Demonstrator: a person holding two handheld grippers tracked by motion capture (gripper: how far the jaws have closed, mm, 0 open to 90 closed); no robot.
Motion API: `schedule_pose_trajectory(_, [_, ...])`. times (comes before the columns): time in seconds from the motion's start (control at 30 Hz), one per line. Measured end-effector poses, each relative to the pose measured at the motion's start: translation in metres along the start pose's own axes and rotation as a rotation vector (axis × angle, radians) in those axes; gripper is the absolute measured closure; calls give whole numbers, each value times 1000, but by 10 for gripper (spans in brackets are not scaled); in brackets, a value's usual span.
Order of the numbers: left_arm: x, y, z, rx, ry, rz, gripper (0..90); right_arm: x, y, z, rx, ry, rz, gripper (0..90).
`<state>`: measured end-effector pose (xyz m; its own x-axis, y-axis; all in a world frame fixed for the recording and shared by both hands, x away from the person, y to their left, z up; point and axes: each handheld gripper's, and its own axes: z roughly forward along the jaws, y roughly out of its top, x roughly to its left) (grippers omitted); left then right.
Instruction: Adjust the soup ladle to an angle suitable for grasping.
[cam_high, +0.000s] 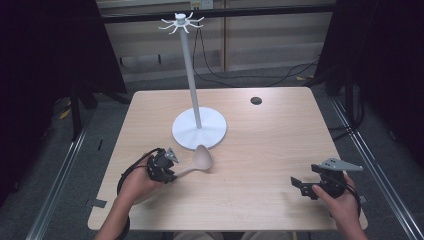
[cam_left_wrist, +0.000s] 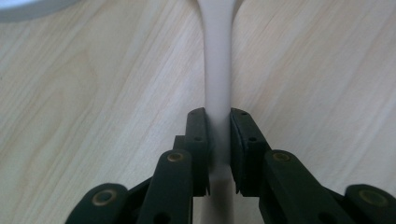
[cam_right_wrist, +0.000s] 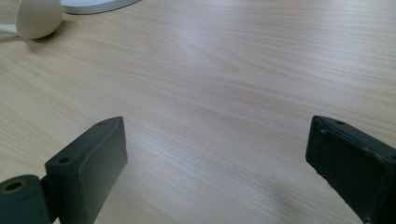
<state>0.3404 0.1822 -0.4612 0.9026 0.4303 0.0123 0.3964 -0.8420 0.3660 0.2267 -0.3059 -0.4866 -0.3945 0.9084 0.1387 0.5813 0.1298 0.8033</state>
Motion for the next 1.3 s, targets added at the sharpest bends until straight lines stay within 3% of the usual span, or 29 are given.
schedule_pose_trajectory(0.17, [-7,10,-6,-70,-34,2,789,0,-1,-1,-2,1,11,51])
schedule_pose_trajectory(0.23, [-10,16,-6,-95,-49,22,790,0,-1,0,-4,5,8,51])
schedule_pose_trajectory(0.6, [-36,68,17,-99,-79,130,788,-1,0,-1,-6,1,6,52])
schedule_pose_trajectory(0.67, [-41,79,23,-99,-92,144,788,-1,0,-1,-7,5,8,52])
schedule_pose_trajectory(0.8, [-54,105,38,-81,-125,213,788,-1,0,-1,-5,6,7,52])
schedule_pose_trajectory(0.83, [-57,109,41,-83,-131,204,788,-1,0,-1,-6,0,2,52])
schedule_pose_trajectory(0.9, [-63,120,47,-69,-138,244,788,-2,1,-3,-10,-5,7,52])
schedule_pose_trajectory(1.03, [-71,135,60,-58,-165,276,787,-5,0,-7,-21,-18,15,54])
schedule_pose_trajectory(1.13, [-74,138,67,-78,-179,230,787,-6,-1,-7,-18,-19,8,54])
schedule_pose_trajectory(1.17, [-74,138,67,-78,-183,231,785,-5,-1,-8,-19,-18,7,54])
schedule_pose_trajectory(1.2, [-73,139,66,-62,-180,263,784,-4,0,-8,-20,-15,8,54])
schedule_pose_trajectory(1.3, [-72,136,66,-92,-184,218,776,-1,2,-9,-18,-12,-10,54])
